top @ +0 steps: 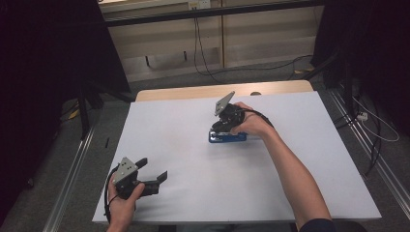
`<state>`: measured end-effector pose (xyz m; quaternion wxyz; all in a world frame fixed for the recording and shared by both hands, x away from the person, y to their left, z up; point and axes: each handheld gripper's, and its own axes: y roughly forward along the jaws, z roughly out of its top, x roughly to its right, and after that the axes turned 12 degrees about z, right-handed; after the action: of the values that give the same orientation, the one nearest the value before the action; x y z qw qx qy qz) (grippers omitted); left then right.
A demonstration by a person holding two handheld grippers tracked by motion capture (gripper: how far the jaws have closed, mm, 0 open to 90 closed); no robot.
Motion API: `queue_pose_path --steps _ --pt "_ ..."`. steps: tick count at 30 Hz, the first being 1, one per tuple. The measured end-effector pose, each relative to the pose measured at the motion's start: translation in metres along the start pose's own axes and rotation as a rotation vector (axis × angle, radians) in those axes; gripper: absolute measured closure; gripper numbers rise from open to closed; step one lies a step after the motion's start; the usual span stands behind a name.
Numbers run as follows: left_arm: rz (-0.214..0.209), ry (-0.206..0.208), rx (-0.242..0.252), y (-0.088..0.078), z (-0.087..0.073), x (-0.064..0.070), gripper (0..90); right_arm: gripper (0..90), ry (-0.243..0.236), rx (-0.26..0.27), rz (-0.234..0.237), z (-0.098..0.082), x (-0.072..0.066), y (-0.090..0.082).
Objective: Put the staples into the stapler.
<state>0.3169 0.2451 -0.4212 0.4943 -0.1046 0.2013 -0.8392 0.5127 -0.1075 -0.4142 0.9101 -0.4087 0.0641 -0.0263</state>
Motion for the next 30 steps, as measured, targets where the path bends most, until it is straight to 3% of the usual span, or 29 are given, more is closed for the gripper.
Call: queue_pose_path --steps 8,13,20,22,30 --pt "-0.001 -0.003 0.003 0.000 0.000 0.000 7.8 73.0 0.017 0.012 -0.011 -0.001 0.001 0.000" --pt "-0.001 -0.002 0.002 0.000 0.000 0.000 7.8 65.8 0.069 0.044 -0.021 -0.002 0.002 -0.001" --pt "0.000 -0.002 -0.002 0.000 0.000 0.000 7.8 50.7 0.155 0.097 -0.068 -0.002 0.002 -0.005" --pt "-0.001 -0.002 0.000 0.000 0.000 0.000 7.8 49.3 0.165 0.102 -0.072 -0.003 0.001 -0.004" --pt "0.000 -0.003 -0.004 0.000 0.000 -0.001 7.8 28.7 0.229 0.155 -0.116 -0.011 -0.004 -0.004"
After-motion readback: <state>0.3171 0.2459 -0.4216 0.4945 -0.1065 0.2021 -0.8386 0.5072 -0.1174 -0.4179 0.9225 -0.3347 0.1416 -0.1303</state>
